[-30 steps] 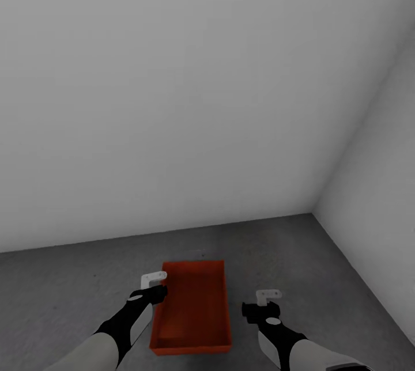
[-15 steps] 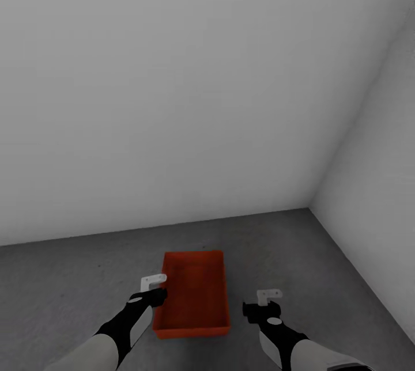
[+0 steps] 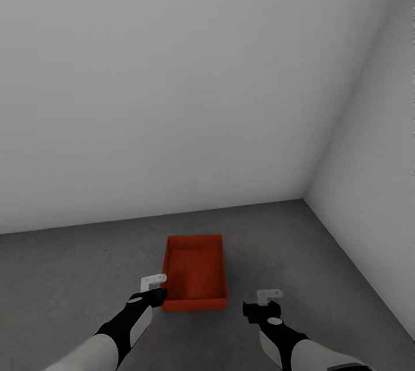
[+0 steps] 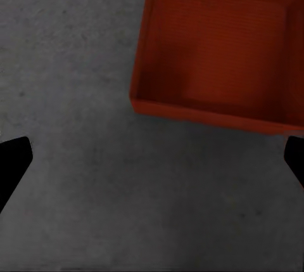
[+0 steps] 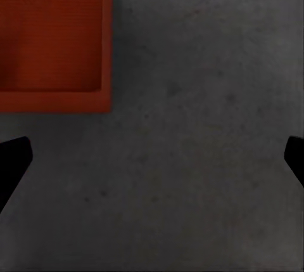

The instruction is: Move the two storage containers from the living room to the garage. In the garage, place one container on the floor and stack the other container on top of it (either order is fine).

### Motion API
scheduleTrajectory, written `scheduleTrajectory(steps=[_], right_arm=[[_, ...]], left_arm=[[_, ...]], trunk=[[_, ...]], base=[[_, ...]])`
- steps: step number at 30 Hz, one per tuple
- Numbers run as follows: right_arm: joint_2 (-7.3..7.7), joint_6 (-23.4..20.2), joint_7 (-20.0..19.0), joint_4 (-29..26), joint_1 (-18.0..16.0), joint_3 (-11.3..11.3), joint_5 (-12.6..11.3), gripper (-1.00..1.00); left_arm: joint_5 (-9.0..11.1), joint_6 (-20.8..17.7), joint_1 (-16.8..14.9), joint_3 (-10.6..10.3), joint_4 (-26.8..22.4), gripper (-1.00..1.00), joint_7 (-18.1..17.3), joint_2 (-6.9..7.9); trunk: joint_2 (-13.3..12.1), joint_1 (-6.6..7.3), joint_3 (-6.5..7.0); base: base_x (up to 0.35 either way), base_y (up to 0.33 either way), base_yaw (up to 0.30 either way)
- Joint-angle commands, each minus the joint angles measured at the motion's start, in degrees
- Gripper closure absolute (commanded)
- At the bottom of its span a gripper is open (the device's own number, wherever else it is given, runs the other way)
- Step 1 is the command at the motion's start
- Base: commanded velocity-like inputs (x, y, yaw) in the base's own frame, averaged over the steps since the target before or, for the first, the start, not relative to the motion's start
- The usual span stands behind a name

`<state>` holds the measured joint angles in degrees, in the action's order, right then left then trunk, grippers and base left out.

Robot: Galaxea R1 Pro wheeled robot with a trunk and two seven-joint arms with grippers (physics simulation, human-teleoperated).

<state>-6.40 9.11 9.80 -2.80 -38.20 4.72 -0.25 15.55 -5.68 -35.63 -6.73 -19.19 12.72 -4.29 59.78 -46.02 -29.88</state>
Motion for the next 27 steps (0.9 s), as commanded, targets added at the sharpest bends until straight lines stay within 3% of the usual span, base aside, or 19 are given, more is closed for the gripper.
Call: scheduleTrajectory(steps=[1,11,15,23,27], right_arm=[[-0.01,0.1,0.4,0.1,-0.1,0.5,0.0,-1.00],[0.08,0.1,0.2,0.3,0.0,0.4,-0.3,-1.00],[1.13,-0.1,0.2,1.4,0.0,0.5,-0.3,-1.00],[2.02,-0.3,0.4,4.5,-0.7,0.6,-0.2,-1.00],[4.44,-0.7,0.3,4.7,-0.6,0.7,0.0,-1.00]], left_arm=[[0.5,-0.3,0.0,-0.5,-0.1,-1.00,0.4,0.05],[0.4,-0.3,0.0,-0.6,1.9,-1.00,0.9,-0.15],[0.5,-0.4,0.0,-0.5,2.5,-1.00,0.9,0.07],[0.5,-0.2,0.0,-0.5,12.7,-1.00,0.5,1.58],[0.6,-0.3,0.2,-0.5,17.5,-1.00,0.4,3.06]], trunk=[[0.0,0.03,-0.05],[0.0,0.03,-0.05],[0.0,0.03,-0.05],[0.0,0.03,-0.05],[0.0,0.03,-0.05]], base=[[-0.338,0.000,0.000],[-0.337,0.000,0.000],[-0.337,0.000,0.000],[-0.327,0.000,0.000],[-0.218,0.000,0.000]])
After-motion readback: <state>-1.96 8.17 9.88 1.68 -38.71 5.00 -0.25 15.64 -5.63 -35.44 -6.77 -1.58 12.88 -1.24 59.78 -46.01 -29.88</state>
